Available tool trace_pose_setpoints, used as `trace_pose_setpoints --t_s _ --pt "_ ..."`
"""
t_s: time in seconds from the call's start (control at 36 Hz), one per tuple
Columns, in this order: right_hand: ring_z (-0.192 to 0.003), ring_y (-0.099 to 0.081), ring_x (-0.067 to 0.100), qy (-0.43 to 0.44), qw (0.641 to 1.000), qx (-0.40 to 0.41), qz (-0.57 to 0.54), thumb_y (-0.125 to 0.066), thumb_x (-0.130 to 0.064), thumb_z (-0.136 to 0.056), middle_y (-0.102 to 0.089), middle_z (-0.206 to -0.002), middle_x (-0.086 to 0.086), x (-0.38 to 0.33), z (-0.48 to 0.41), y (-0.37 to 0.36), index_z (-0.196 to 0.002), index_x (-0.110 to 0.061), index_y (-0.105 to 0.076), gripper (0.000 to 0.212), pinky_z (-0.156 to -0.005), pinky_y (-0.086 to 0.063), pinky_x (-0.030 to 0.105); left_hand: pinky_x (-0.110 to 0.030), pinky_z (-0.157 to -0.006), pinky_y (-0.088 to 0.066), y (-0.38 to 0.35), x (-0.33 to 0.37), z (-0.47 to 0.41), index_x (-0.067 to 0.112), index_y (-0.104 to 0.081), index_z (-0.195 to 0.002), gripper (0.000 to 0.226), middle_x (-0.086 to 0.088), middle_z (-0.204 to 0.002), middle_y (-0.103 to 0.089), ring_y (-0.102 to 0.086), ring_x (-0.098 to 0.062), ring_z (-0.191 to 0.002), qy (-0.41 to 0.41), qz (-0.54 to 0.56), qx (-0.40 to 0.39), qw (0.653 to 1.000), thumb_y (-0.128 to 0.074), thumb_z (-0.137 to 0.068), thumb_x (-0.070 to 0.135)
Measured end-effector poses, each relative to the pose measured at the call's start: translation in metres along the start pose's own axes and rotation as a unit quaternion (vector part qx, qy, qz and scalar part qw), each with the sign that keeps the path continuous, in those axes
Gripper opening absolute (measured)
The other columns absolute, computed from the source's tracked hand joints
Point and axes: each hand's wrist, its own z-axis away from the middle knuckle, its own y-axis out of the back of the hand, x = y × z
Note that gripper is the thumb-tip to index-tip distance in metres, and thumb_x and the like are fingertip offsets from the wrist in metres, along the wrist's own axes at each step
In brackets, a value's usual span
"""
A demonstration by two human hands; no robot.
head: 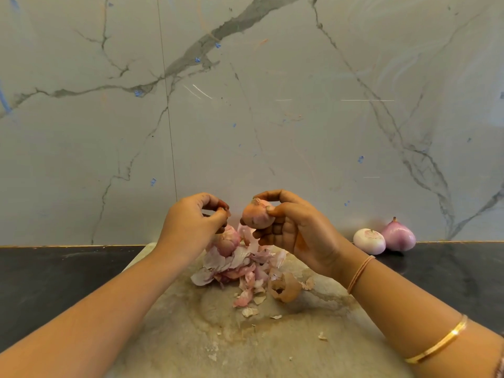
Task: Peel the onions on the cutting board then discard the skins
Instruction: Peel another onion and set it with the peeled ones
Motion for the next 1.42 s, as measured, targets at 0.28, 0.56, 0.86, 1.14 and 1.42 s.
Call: trace_pose_setpoints --t_s 0.28,0.56,0.86,1.14,1.42 --pt "-0.072 -0.062 0.018 -0.005 0.999 0.041 -0.016 -0.048 -0.007 -0.097 -0.066 -0.088 0.012 0.001 -0.003 0.003 -0.118 -0.005 -0.059 0.024 -0.067 -0.054 0.026 -0.016 -0.085 -0.049 -0.005 0.009 0.011 0.039 -0.046 -0.112 0.045 0.022 -0.118 -0.050 -0.051 0.005 -0.110 -0.178 -0.029 -0.127 0.975 -0.073 -0.077 0.032" --pt "-0.066 -0.057 0.014 -0.023 0.999 0.025 -0.009 -0.049 -0.019 -0.098 -0.067 -0.084 0.010 0.000 0.000 0.000 -0.103 -0.006 -0.065 0.022 -0.065 -0.048 0.026 -0.037 -0.077 -0.057 -0.002 0.006 0.005 0.023 -0.059 -0.106 0.030 0.007 -0.099 -0.064 -0.064 -0.008 -0.092 -0.286 -0.062 -0.093 0.952 -0.074 -0.080 0.027" --pt "-0.075 -0.065 0.018 0.018 0.999 0.042 -0.008 -0.047 -0.008 -0.098 -0.067 -0.097 0.012 0.000 0.000 -0.001 -0.109 -0.013 -0.063 0.020 -0.069 -0.055 0.027 -0.018 -0.076 -0.054 -0.003 0.019 0.013 0.038 -0.050 -0.105 0.048 0.016 -0.104 -0.061 -0.062 0.000 -0.095 -0.162 0.024 -0.098 0.982 -0.078 -0.068 0.048" --pt "-0.096 -0.064 0.015 0.055 0.978 0.032 0.197 -0.060 -0.005 -0.092 -0.064 -0.115 0.007 0.004 0.001 -0.008 -0.114 -0.028 -0.050 0.033 -0.075 -0.053 0.021 -0.039 -0.073 -0.058 -0.010 0.018 0.011 0.019 -0.067 -0.083 0.006 0.001 -0.077 -0.073 -0.071 -0.017 -0.074 -0.010 0.100 -0.031 0.994 -0.072 -0.081 0.016" --pt "-0.097 -0.065 0.019 0.094 0.950 0.032 0.297 -0.062 -0.004 -0.091 -0.061 -0.113 0.006 0.005 0.003 -0.013 -0.113 -0.027 -0.046 0.036 -0.087 -0.057 0.033 -0.047 -0.079 -0.058 -0.014 0.021 0.014 0.015 -0.069 -0.079 0.009 -0.006 -0.081 -0.073 -0.071 -0.023 -0.081 0.050 0.183 -0.023 0.982 -0.070 -0.079 0.005"
